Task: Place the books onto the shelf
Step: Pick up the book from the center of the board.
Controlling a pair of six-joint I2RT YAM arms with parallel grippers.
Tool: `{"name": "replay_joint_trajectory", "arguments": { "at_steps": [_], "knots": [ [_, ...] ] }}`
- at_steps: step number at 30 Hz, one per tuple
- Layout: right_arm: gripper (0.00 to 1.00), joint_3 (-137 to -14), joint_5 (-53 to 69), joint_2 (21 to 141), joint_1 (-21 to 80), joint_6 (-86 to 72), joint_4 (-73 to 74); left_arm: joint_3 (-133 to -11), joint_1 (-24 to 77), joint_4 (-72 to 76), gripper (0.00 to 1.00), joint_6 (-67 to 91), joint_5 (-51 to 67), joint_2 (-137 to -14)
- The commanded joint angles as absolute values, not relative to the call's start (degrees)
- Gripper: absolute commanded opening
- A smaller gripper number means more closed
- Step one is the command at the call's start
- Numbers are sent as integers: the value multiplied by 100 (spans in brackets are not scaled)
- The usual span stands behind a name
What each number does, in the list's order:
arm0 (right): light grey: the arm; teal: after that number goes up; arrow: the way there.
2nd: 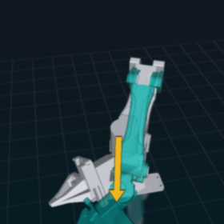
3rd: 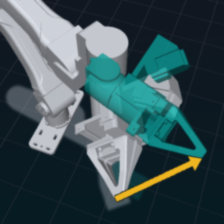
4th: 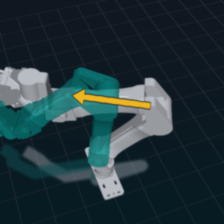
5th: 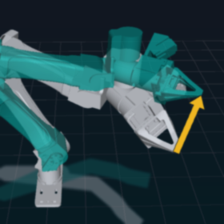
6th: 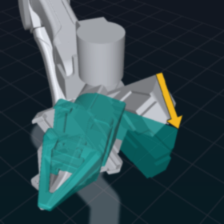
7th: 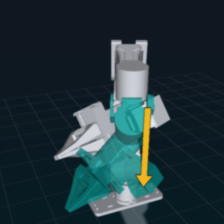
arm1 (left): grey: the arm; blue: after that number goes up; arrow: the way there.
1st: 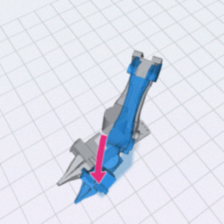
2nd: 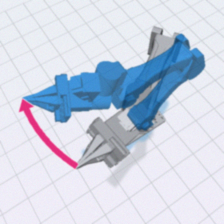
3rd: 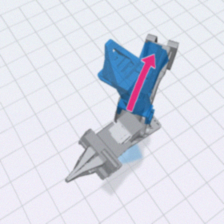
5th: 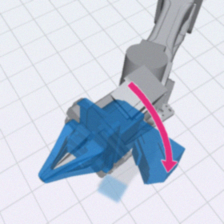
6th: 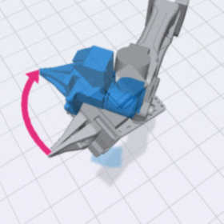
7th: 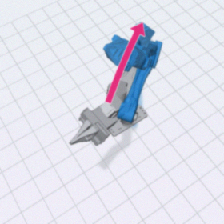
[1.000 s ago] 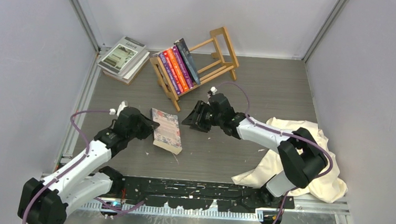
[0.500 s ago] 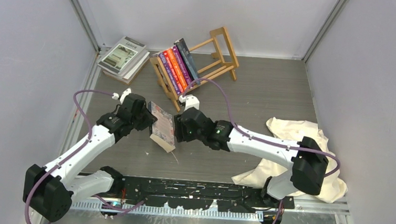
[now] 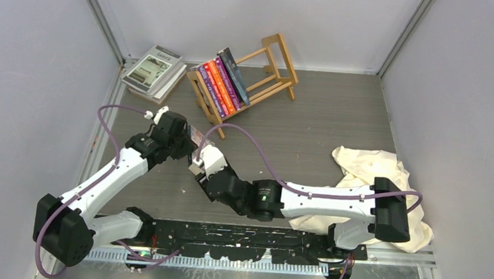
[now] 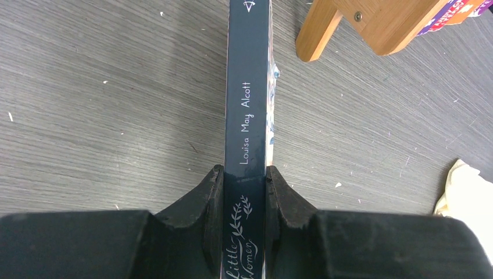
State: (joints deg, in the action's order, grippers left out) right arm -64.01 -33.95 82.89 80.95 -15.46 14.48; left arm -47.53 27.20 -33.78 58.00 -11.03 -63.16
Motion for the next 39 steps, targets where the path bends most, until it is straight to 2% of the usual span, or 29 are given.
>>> {"name": "replay_joint_trajectory", "arguments": {
  "at_steps": [1, 18, 33, 37, 38, 39],
  "knots": [
    [54, -6705, -4022, 8607, 8373, -901, 770, -5166, 2781, -3294, 0, 5773, -1023, -6353],
    [59, -7086, -4331, 9689, 8437, -322, 150, -5376, 2804, -3625, 0, 5682, -723, -6350],
    [62, -7685, -4919, 10454, 8271, -442, 372, -5507, 2803, -3874, 0, 5567, -642, -6234],
    [58, -7701, -4909, 10493, 8198, -446, 368, -5526, 2804, -3925, 0, 5554, -635, -6209],
    [54, -7712, -4896, 10494, 8183, -448, 368, -5515, 2804, -3923, 0, 5565, -621, -6198],
    [45, -7713, -4881, 10492, 8175, -445, 379, -5507, 2803, -3913, 0, 5592, -604, -6189]
  ]
}}
